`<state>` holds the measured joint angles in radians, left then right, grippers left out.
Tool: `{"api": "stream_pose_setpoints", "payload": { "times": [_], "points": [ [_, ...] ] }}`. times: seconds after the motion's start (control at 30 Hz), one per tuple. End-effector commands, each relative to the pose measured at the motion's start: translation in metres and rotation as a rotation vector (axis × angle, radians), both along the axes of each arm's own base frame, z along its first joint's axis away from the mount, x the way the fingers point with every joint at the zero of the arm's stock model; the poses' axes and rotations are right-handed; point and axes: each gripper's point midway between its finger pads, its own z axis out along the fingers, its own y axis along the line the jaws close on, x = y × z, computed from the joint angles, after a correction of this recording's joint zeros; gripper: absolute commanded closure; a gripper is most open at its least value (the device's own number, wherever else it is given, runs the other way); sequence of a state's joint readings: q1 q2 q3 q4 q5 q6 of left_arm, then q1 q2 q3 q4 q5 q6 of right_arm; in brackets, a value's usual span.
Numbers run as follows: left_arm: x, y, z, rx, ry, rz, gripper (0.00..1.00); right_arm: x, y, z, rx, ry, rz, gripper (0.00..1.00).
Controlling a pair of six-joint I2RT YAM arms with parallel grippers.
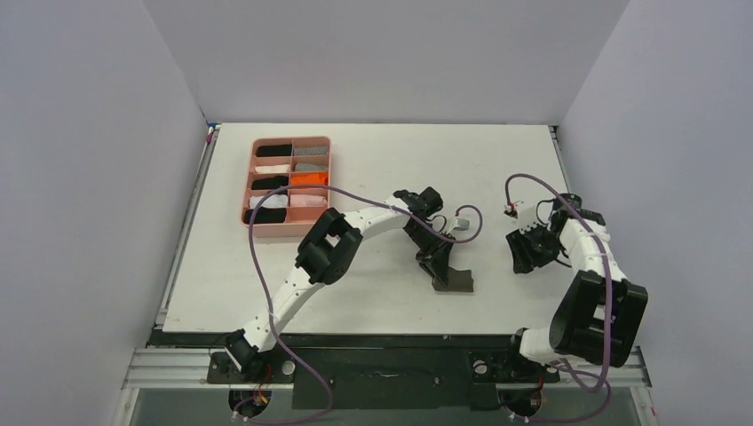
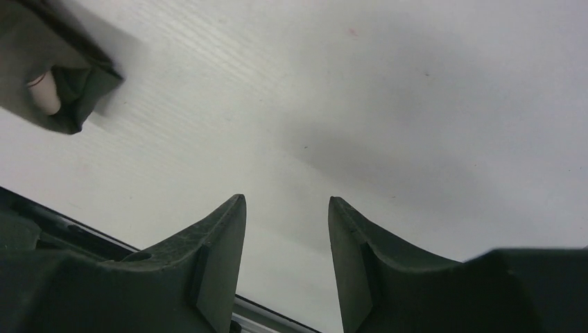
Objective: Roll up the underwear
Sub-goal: Roll the underwear to the center of the board.
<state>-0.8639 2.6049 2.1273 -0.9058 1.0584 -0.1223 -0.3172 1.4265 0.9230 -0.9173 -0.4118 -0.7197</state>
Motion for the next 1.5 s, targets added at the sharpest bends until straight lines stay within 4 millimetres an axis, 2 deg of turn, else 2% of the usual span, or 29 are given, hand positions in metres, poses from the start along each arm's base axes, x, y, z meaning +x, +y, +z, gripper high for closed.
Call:
{"api": "stream_pose_setpoints", "payload": {
  "times": [0.0,0.1,0.17,0.33,0.53,0.87,1.03,1.47],
  "points": [
    [-0.005,0.036,-0.085,0.258,-0.016,0.005,1.0,-0.012,0.023,0.017,-0.029,-0.108,0.174,0.56],
    [-0.002,0.036,-0.089,0.261,-0.014,0.013,1.0,-0.018,0.039,0.019,-0.094,-0.154,0.245,0.56],
    [-0.001,0.037,-0.091,0.266,-0.015,0.015,1.0,-0.019,0.048,0.026,-0.124,-0.209,0.275,0.56],
    [0.003,0.038,-0.099,0.273,-0.003,0.025,1.0,-0.017,0.068,0.03,-0.18,-0.284,0.352,0.53],
    [0.004,0.04,-0.104,0.282,-0.005,0.027,1.0,-0.022,0.102,0.028,-0.217,-0.314,0.485,0.51],
    [0.007,0.045,-0.113,0.301,0.008,0.033,1.0,-0.025,0.144,0.017,-0.32,-0.322,0.699,0.47],
    [0.007,0.046,-0.113,0.304,0.013,0.029,1.0,-0.019,0.152,0.008,-0.387,-0.322,0.754,0.47],
    [0.008,0.045,-0.111,0.299,0.01,0.022,1.0,-0.017,0.156,-0.013,-0.431,-0.264,0.825,0.46]
  ]
}}
